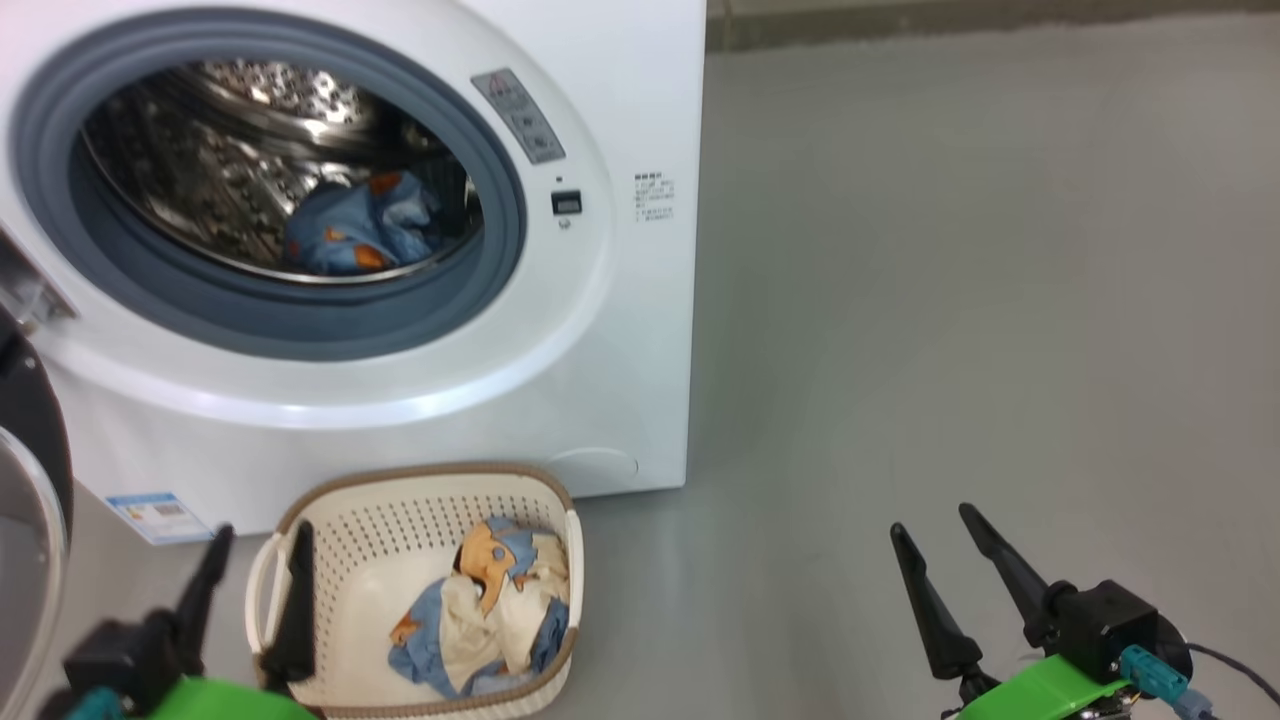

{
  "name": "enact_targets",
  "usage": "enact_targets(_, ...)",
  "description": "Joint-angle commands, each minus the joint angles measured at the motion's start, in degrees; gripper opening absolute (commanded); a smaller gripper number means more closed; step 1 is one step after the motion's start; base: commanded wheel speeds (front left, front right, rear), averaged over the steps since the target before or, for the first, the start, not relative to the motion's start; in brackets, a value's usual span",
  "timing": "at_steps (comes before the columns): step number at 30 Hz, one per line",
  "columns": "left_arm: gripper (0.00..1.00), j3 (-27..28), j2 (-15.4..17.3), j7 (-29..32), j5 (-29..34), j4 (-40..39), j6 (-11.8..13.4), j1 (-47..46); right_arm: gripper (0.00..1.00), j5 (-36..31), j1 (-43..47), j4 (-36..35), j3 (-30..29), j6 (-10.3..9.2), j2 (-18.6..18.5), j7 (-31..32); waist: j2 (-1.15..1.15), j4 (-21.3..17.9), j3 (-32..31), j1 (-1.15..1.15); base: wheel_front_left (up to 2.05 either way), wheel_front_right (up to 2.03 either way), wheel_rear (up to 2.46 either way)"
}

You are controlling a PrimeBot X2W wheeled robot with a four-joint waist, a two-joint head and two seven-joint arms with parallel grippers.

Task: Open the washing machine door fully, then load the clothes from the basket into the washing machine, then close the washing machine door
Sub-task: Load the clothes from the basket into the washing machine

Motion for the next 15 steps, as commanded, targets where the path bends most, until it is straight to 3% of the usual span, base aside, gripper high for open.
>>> enact_targets(1,1.0,2.54,0.68,-0.37,1.24,-2.0,-0.16,-0.35,1.0,0.43,-0.03,-1.24,1.4,0.09,0.01,-0.28,0.0,-0.05,-2.06,0.0,0.0,0.0,0.0)
enact_targets(15,1.0,6.39,-6.91,-0.37,7.76,-3.93,-4.47,5.92,1.0,0.74,1.8,-1.7,1.15,0.09,0.97,-0.28,0.0,-0.27,-3.72,0.0,0.0,0.0,0.0)
